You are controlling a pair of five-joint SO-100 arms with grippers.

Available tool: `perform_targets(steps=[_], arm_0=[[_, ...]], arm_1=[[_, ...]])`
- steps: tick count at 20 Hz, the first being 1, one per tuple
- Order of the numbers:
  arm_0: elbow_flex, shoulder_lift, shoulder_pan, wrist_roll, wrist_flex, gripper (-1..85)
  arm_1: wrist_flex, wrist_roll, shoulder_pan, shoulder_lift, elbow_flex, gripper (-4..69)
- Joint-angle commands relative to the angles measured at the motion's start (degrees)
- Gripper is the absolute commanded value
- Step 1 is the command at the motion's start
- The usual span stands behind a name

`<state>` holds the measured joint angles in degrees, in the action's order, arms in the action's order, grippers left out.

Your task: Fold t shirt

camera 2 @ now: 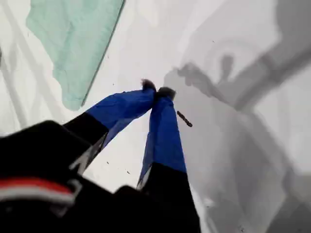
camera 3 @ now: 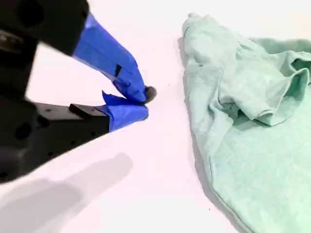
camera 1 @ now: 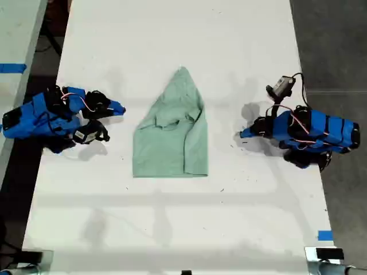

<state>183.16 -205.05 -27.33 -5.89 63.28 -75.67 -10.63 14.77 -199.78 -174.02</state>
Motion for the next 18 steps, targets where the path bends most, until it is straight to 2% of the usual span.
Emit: perform_targets(steps=[1, 4, 8, 12, 14, 18], arm_0=[[-1.58, -0.44, 16.44, -10.02, -2.29, -0.2], [-6.94, 5.36, 19.34, -13.36, -1.93, -0.2], [-24.17, 36.21, 22.41, -14.77, -2.64, 0.5], [-50.98, 75.50, 24.79, -7.73, -0.88, 9.2], [-59.59, 88.86, 26.37, -6.50, -0.70, 19.2], [-60.82, 98.09, 26.72, -3.25, -3.43, 20.7]], arm_1=[[-0.35, 0.00, -0.35, -0.79, -4.13, 1.7], [-0.35, -0.35, 0.18, -0.79, -4.13, 1.7], [-0.35, -0.18, 0.09, -0.79, -4.13, 1.7], [-0.35, -0.70, -0.26, -0.79, -4.13, 1.8], [-0.35, -0.88, -0.26, -0.79, -4.13, 1.9], [-0.35, -1.23, -0.62, -0.79, -4.13, 2.3]])
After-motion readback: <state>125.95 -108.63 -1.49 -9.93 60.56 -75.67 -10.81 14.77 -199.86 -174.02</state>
